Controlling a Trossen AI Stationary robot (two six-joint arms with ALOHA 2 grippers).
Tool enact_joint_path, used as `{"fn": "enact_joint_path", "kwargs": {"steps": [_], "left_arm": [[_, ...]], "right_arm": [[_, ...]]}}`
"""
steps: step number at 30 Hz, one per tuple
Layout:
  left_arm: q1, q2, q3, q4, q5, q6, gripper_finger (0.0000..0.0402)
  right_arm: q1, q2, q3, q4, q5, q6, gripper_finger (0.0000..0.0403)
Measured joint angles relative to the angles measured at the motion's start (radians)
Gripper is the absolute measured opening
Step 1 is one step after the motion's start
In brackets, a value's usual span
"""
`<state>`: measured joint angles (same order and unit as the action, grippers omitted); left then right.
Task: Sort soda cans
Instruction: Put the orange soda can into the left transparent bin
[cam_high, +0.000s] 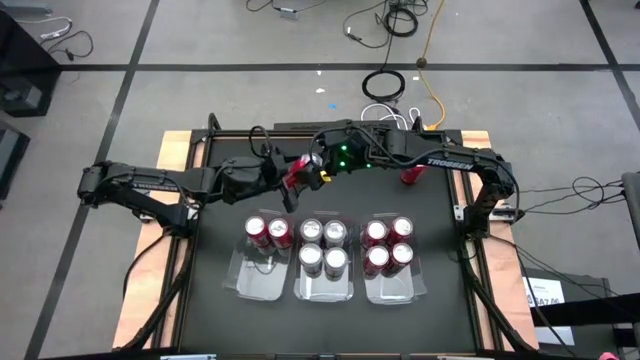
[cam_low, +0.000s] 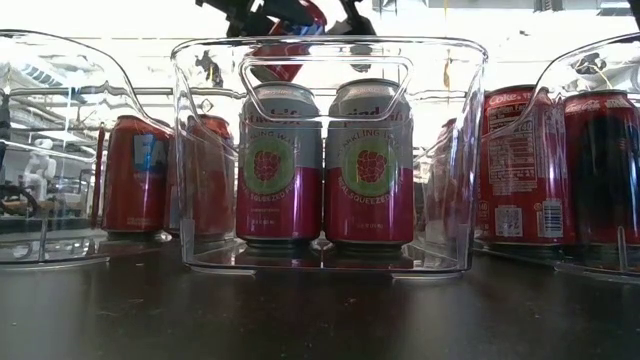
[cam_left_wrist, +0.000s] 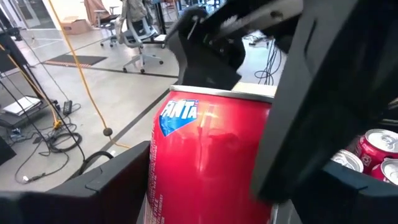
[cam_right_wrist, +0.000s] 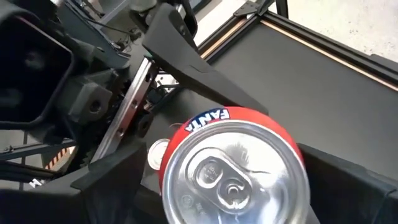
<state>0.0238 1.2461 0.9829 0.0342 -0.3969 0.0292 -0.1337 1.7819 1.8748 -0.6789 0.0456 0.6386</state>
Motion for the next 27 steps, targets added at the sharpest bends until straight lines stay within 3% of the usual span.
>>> {"fn": "enact_joint_path", "kwargs": {"steps": [4, 14, 27], "left_arm": [[0.0, 0.0, 0.0, 0.003, 0.0, -0.01, 0.0332], [0.0, 0.0, 0.0, 0.001, -0.001, -0.231, 0.0332], [-0.052, -0.073, 0.0, 0.012, -0.052, -0.282, 0.0332]], "right_arm": [[0.0, -0.028, 0.0, -0.019, 0.0, -0.024, 0.0388], [0.006, -0.128, 0.0, -0.176, 0.001, -0.033, 0.0389], [0.06, -0.171, 0.0, -0.442, 0.008, -0.028, 0.0389]]}}
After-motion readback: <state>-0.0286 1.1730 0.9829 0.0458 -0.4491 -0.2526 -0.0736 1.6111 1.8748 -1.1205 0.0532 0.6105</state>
